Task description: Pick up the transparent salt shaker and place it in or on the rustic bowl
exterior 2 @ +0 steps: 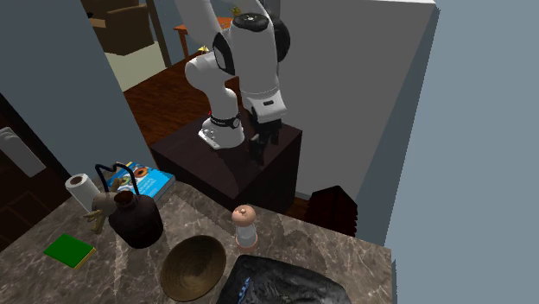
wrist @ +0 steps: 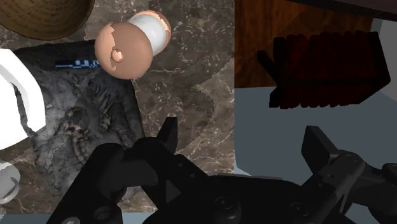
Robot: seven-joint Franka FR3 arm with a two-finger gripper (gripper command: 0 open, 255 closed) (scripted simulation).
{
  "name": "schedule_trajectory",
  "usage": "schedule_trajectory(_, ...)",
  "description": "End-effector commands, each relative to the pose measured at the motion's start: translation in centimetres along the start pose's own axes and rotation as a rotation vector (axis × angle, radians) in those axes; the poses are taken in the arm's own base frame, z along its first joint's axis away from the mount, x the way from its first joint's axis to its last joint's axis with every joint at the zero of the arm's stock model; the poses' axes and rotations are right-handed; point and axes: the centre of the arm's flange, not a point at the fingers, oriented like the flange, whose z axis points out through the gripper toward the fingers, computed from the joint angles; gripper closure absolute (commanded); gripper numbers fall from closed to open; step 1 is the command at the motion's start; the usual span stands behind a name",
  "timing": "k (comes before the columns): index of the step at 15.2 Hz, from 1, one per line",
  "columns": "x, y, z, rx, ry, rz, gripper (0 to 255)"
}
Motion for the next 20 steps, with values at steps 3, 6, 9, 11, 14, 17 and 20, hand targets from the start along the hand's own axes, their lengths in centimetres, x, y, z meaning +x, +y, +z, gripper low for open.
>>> schedule_trajectory(3, -0.3, 4.0, 3.4, -0.015, -0.003, -0.011, 0)
schedule_trajectory(6, -0.5, 6.9, 5.9, -0.024, -0.006, -0.018, 0)
schedule_trajectory(9, -0.8, 9.8, 8.3, -0.034, -0.009, -0.026, 0)
schedule_trajectory(11, -0.9, 11.8, 9.9, -0.040, -0.010, -0.030, 0)
schedule_trajectory(14, -1.0, 12.4, 11.5, -0.042, -0.011, -0.032, 0)
schedule_trajectory(17, -1.0, 12.5, 13.1, -0.042, -0.011, -0.032, 0)
schedule_trajectory(20, -1.0, 12.6, 14.4, -0.042, -0.011, -0.032, 0)
